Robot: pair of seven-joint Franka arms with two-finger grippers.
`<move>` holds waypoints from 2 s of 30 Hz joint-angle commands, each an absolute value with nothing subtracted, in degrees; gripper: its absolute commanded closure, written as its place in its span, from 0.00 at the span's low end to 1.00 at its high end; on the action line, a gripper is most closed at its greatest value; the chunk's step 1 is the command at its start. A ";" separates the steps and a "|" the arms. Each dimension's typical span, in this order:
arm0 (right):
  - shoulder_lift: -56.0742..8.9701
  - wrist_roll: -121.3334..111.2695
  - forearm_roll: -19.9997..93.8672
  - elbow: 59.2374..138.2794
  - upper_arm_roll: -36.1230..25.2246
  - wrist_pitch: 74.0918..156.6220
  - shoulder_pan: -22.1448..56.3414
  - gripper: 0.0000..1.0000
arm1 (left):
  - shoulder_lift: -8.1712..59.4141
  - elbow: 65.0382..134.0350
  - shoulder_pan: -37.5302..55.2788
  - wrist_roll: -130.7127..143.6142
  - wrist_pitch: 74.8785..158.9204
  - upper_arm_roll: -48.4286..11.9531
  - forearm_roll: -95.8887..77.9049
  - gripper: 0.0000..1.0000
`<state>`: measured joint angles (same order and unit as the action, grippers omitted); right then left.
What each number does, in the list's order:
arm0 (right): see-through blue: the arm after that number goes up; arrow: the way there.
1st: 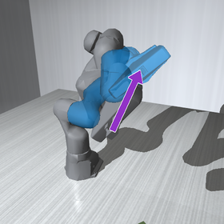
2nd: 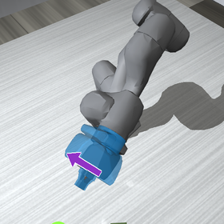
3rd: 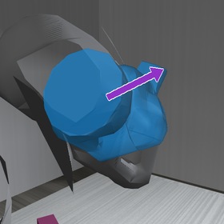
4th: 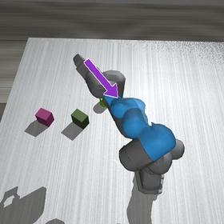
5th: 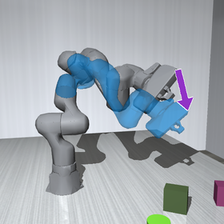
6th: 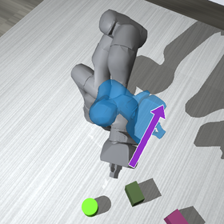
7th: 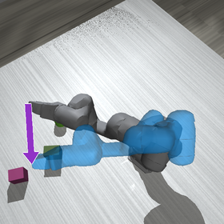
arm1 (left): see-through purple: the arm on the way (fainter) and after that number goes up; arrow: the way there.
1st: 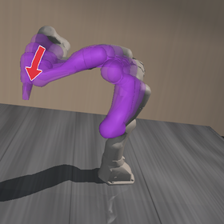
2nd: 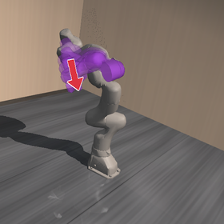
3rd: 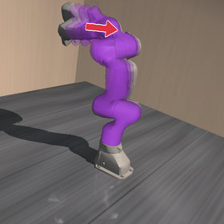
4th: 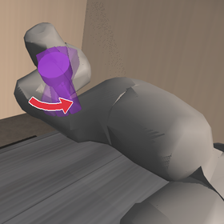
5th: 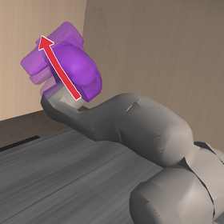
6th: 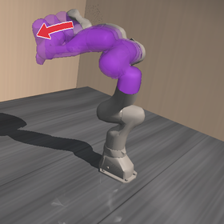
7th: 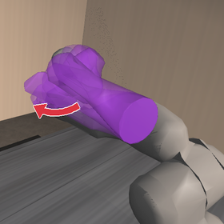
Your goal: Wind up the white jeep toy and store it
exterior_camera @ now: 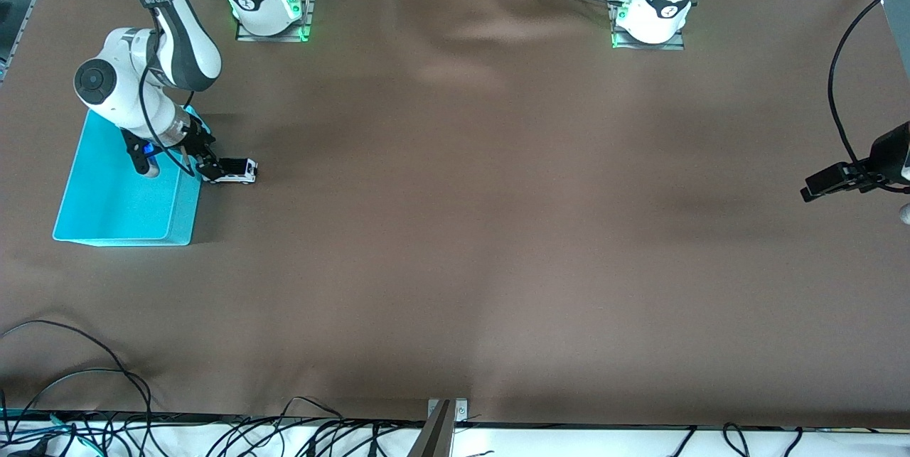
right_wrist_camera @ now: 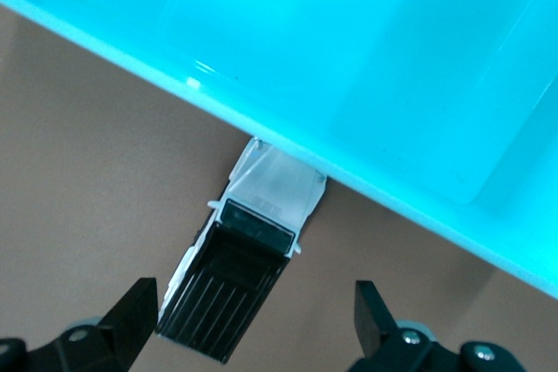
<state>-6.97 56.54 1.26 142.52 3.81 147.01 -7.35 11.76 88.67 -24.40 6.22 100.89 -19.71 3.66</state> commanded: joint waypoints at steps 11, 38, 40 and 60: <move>-9.14 63.81 1.58 144.05 4.39 152.14 -6.86 0.00 | 12.04 87.63 -24.26 5.27 99.76 -19.69 2.02 0.00; -13.36 69.70 1.67 143.88 4.31 156.97 -5.19 0.15 | 12.13 87.63 -24.26 5.27 99.76 -19.86 2.02 0.00; -13.19 71.27 1.67 143.79 4.31 156.97 -5.19 0.23 | 12.13 87.63 -24.26 5.27 99.76 -19.86 2.02 0.00; -8.97 76.46 0.97 143.53 4.92 156.01 -4.31 1.00 | 12.13 87.63 -24.17 5.27 99.76 -19.86 2.11 0.00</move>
<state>-12.42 73.25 1.26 142.98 4.45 156.85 -5.24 11.80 88.67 -24.32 6.22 100.89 -19.87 3.66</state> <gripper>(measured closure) 0.476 0.000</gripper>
